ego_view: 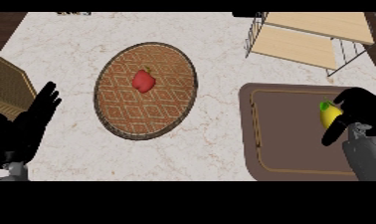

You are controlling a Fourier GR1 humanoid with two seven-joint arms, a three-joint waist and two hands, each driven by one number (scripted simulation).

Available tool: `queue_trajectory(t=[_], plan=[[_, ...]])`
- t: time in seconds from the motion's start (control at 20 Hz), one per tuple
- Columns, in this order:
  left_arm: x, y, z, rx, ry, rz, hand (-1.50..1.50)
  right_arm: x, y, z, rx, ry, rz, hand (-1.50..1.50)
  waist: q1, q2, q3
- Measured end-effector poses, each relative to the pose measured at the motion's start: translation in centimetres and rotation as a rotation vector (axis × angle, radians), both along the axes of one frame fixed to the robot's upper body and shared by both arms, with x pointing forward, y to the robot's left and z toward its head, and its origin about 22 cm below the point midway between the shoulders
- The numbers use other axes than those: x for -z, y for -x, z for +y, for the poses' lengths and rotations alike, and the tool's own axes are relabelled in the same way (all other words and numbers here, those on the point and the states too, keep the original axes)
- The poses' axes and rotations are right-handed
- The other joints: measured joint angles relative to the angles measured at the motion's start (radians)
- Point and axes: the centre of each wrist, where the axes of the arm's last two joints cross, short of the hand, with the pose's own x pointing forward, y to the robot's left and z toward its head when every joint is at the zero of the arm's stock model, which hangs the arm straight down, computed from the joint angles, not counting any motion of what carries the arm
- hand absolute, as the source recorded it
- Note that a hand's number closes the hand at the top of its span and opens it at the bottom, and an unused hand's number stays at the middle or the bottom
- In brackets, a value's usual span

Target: Pick the lemon from the tray and place it in the tiered shelf

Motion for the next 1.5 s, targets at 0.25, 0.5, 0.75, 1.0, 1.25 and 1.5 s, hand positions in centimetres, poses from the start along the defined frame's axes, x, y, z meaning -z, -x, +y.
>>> queue_trajectory(t=[0.25, 0.5, 0.75, 1.0, 1.25, 1.5], plan=[[0.4, 0.1, -0.4, 0.004, 0.001, 0.000, 0.00, -0.2, 0.1, -0.1, -0.038, 0.030, 0.004, 1.50, 0.000, 0.001, 0.002], [0.7, 0.3, 0.0, 0.005, 0.003, -0.002, 0.00, -0.6, 0.0, 0.0, -0.067, 0.089, -0.030, 1.50, 0.000, 0.004, 0.007], [0.5, -0.1, 0.0, 0.002, 0.005, -0.003, 0.00, -1.7, 0.8, 1.8, -0.124, 0.130, -0.105, 1.50, -0.005, 0.007, 0.013], [0.2, -0.4, 0.0, 0.014, -0.003, -0.009, 0.00, -3.9, -0.3, 7.1, -0.462, -0.013, -0.202, 1.50, 0.016, 0.010, 0.016], [0.2, -0.1, -0.2, 0.011, 0.000, 0.000, 0.00, -7.6, -0.1, 9.7, -0.706, -0.161, -0.312, 1.50, 0.005, 0.008, 0.016], [0.6, 0.3, -0.3, -0.008, -0.002, 0.004, 0.00, -12.5, 2.0, 10.0, -0.748, -0.301, -0.412, 1.50, -0.009, 0.006, 0.016]])
